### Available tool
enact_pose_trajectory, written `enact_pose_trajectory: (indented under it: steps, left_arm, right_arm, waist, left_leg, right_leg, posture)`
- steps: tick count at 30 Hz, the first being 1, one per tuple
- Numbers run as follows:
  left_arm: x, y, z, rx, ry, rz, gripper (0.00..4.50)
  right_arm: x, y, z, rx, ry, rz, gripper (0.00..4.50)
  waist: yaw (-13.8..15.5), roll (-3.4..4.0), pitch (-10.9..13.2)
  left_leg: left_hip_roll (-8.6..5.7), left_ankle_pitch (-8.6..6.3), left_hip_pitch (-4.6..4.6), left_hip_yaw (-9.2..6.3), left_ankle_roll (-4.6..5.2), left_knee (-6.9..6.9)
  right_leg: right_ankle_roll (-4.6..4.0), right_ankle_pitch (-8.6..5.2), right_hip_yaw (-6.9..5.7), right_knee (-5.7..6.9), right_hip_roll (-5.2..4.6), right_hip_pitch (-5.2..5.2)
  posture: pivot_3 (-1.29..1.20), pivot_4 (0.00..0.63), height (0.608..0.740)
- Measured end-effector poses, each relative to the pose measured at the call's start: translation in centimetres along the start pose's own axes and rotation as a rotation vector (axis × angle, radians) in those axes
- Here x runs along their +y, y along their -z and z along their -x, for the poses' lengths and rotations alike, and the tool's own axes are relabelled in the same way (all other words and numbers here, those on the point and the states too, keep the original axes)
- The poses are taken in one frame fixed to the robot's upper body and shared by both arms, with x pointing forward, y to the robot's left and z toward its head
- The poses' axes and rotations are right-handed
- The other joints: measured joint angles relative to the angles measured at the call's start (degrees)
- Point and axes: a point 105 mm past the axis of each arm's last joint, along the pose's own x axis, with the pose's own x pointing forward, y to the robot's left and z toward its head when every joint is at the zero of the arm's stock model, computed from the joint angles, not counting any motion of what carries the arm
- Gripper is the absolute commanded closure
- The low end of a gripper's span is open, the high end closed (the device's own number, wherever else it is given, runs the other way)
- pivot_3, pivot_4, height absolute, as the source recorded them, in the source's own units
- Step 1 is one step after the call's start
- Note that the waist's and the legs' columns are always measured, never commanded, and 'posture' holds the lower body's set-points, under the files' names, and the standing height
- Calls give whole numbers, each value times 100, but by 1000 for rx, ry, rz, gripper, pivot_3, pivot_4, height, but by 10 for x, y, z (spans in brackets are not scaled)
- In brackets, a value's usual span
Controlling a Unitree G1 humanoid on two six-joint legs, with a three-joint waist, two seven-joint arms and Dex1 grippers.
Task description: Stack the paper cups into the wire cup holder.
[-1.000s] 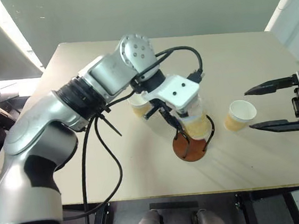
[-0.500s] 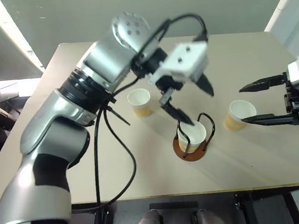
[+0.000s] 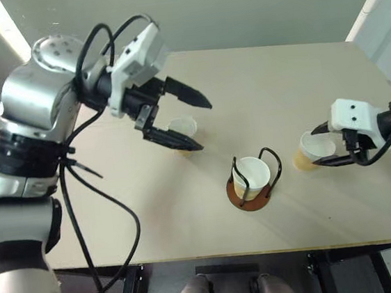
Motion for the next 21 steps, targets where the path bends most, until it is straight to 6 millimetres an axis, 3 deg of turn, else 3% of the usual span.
enact_pose_trajectory:
  steps: [9,10,13,21]
  left_arm:
    - [-21,21,11,-28,-92,121,18]
    - [-22,22,11,-30,-99,130,5]
    - [-24,24,12,-40,-124,143,0]
    - [-33,32,18,-49,-134,191,0]
  right_arm:
    - [0,23,-19,105,-54,13,632]
    - [0,24,-23,106,-60,14,816]
    - [-3,24,-30,115,-65,29,1543]
    - [-8,24,-36,122,-74,56,4486]
  waist:
    - [-47,0,0]
    - [-47,0,0]
    - [-55,0,0]
    - [-56,0,0]
  left_leg:
    - [2,0,12,2,0,-1]
    - [2,0,12,1,0,-1]
    - [2,0,14,2,-1,-2]
    - [2,0,14,2,-1,-3]
  right_leg:
    - [-1,0,1,-1,1,2]
    - [-1,0,1,-1,1,2]
    - [-1,-1,2,0,1,2]
    - [-2,-1,2,1,1,2]
  posture:
    - [0,150,740]
    - [0,150,740]
    - [0,150,740]
    - [0,150,740]
